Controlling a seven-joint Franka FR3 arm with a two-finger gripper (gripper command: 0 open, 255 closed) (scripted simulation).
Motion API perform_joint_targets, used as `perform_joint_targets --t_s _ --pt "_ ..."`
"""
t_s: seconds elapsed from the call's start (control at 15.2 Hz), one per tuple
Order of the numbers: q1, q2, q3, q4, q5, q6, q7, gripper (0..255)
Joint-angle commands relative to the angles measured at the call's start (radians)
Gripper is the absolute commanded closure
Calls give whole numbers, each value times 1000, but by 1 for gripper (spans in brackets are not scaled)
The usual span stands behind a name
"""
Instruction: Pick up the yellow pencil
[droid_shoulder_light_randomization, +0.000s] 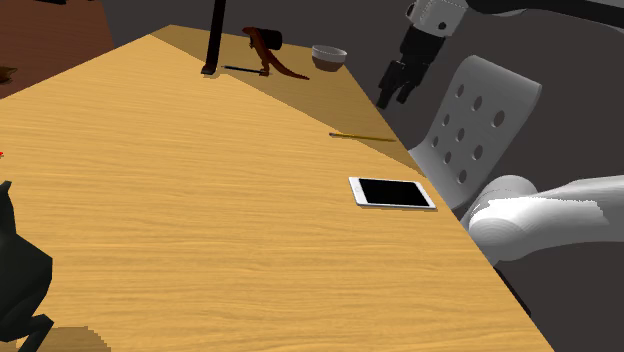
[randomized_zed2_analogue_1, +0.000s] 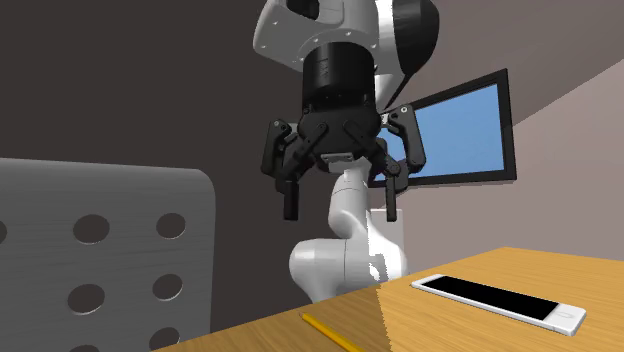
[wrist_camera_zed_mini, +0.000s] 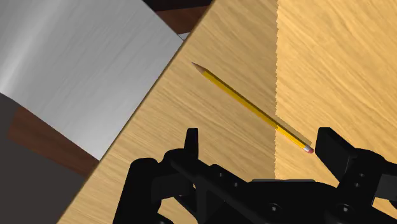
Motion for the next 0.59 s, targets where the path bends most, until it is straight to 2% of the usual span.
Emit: perform_joint_targets --t_s 0.0,0.33,0.4,0.53 --pt "0 0 0 0 0 0 0 0" --pt "240 -84 -284 -129 -134 -1 -764 0" --pt "264 -87 -313 -134 -153 -4 -833 0" --pt "263 -93 -318 -164 -158 20 -833 0"
